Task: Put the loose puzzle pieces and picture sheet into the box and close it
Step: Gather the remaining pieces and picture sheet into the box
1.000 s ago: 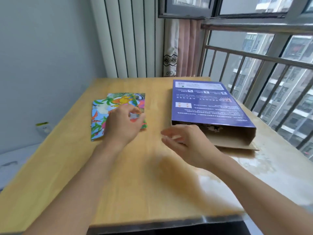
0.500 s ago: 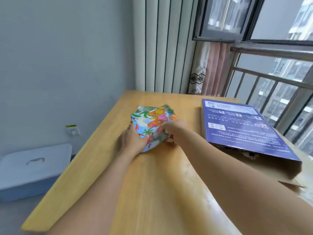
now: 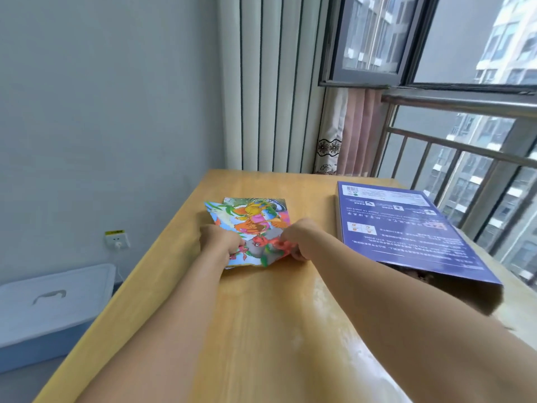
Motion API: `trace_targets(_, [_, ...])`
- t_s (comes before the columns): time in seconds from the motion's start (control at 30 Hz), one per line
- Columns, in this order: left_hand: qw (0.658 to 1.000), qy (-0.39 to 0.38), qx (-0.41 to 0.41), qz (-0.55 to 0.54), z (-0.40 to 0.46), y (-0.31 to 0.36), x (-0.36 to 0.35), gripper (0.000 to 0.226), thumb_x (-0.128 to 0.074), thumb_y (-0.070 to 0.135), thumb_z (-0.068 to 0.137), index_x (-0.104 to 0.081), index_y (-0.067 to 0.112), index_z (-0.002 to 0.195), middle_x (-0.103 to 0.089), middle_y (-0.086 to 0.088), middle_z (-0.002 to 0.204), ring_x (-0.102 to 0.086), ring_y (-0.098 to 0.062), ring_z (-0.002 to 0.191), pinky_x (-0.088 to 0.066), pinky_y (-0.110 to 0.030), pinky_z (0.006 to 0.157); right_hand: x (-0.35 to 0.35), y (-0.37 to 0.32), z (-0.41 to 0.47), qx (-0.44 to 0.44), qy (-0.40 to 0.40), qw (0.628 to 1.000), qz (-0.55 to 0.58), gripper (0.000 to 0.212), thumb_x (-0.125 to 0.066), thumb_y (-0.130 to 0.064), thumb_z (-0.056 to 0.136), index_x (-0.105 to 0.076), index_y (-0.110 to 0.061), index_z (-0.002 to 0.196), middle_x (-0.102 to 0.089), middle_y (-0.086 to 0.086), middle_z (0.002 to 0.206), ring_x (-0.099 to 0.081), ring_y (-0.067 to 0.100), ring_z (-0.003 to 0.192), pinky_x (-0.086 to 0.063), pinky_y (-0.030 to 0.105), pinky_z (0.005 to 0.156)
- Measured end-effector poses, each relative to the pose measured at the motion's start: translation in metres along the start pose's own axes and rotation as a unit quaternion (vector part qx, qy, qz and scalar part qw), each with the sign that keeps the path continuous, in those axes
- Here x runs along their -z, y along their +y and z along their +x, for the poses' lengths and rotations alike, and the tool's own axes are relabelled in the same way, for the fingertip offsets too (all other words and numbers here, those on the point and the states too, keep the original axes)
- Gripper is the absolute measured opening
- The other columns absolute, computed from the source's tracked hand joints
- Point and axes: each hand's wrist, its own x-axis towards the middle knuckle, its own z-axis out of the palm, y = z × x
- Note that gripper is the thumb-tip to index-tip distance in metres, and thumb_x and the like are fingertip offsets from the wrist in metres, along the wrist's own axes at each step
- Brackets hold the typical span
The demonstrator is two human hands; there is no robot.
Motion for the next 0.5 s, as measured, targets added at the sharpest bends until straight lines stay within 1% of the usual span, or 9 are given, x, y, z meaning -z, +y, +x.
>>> trace_targets(0.07, [0.997,-0.043,-0.003,-0.067,-0.007,0.003,0.008,0.034,-0.084,-0.003,0.070,-0.063,0.000,0.097,-0.072,-0.014,0.100,-0.067,-0.022,0.070,-0.047,-0.027,0.049,0.007,0.010,-0.006,0.000,0.005,1.000,-0.009,0.032,-0.080,-0.008,0.079,-0.048,-0.013,0.073,-0.052,0.009,0.068,-0.047,0.019,0.057,-0.046,0.026,0.057])
trace_targets(0.1, [0.992,-0.075,-0.017,-0.105,-0.013,0.005,0.011,0.034,-0.082,-0.003,0.073,-0.064,-0.003,0.102,-0.072,-0.016,0.101,-0.067,-0.021,0.068,-0.048,-0.025,0.048,0.015,0.011,-0.012,0.018,0.014,1.000,-0.006,0.029,-0.078,-0.012,0.080,-0.050,-0.012,0.073,-0.054,0.008,0.070,-0.051,0.019,0.059,-0.050,0.027,0.055])
trace_targets(0.17, [0.962,-0.159,-0.048,-0.216,-0.037,0.007,0.027,0.034,-0.075,-0.004,0.081,-0.066,-0.003,0.113,-0.073,-0.017,0.107,-0.071,-0.019,0.069,-0.051,-0.022,0.048,0.031,0.020,-0.031,0.058,0.029,0.998,0.000,0.026,-0.078,-0.026,0.079,-0.056,-0.012,0.074,-0.059,0.007,0.069,-0.057,0.020,0.060,-0.057,0.028,0.063])
trace_targets(0.23, [0.926,-0.233,-0.078,-0.288,-0.069,0.004,0.038,0.023,-0.066,-0.002,0.088,-0.069,0.004,0.110,-0.076,-0.009,0.100,-0.073,-0.014,0.071,-0.053,-0.020,0.049,0.050,0.034,-0.054,0.092,-0.014,0.994,0.060,0.034,-0.077,-0.041,0.083,-0.061,-0.011,0.081,-0.059,0.003,0.063,-0.057,0.014,0.050,-0.050,0.021,0.055])
trace_targets(0.27, [0.914,-0.262,-0.081,-0.298,-0.088,0.001,0.043,0.019,-0.063,0.001,0.090,-0.070,0.006,0.106,-0.077,-0.006,0.096,-0.073,-0.012,0.070,-0.053,-0.019,0.048,0.057,0.039,-0.063,0.090,-0.068,0.987,0.115,0.035,-0.075,-0.043,0.087,-0.064,-0.009,0.088,-0.063,0.002,0.062,-0.060,0.012,0.047,-0.048,0.018,0.051])
trace_targets(0.33, [0.899,-0.320,-0.067,-0.291,-0.111,-0.013,0.048,0.023,-0.067,0.010,0.085,-0.070,0.004,0.106,-0.076,-0.008,0.098,-0.074,-0.016,0.074,-0.056,-0.022,0.052,0.071,0.049,-0.086,0.060,-0.195,0.947,0.249,0.034,-0.074,-0.036,0.089,-0.070,-0.006,0.103,-0.076,0.004,0.083,-0.072,0.015,0.067,-0.056,0.023,0.058])
trace_targets(0.37, [0.898,-0.340,-0.059,-0.274,-0.115,-0.021,0.047,0.035,-0.075,0.015,0.078,-0.070,0.000,0.109,-0.076,-0.012,0.101,-0.075,-0.019,0.079,-0.059,-0.026,0.058,0.076,0.056,-0.091,0.059,-0.217,0.930,0.291,0.029,-0.074,-0.031,0.089,-0.072,-0.006,0.105,-0.077,0.008,0.094,-0.074,0.019,0.075,-0.059,0.028,0.064])
trace_targets(0.43, [0.911,-0.360,-0.045,-0.196,-0.119,-0.033,0.048,0.060,-0.093,0.024,0.059,-0.073,0.000,0.110,-0.073,-0.017,0.109,-0.074,-0.028,0.093,-0.062,-0.035,0.073,0.083,0.067,-0.096,0.094,-0.180,0.924,0.323,0.020,-0.074,-0.013,0.088,-0.071,-0.003,0.105,-0.077,0.013,0.096,-0.074,0.023,0.076,-0.061,0.033,0.068])
trace_targets(0.5, [0.918,-0.375,-0.035,-0.125,-0.122,-0.032,0.044,0.056,-0.092,0.029,0.060,-0.075,0.000,0.105,-0.071,-0.022,0.111,-0.073,-0.032,0.093,-0.061,-0.038,0.077,0.099,0.083,-0.096,0.159,-0.106,0.926,0.326,0.037,-0.075,0.002,0.082,-0.064,0.000,0.118,-0.076,0.015,0.098,-0.074,0.027,0.082,-0.061,0.038,0.076])
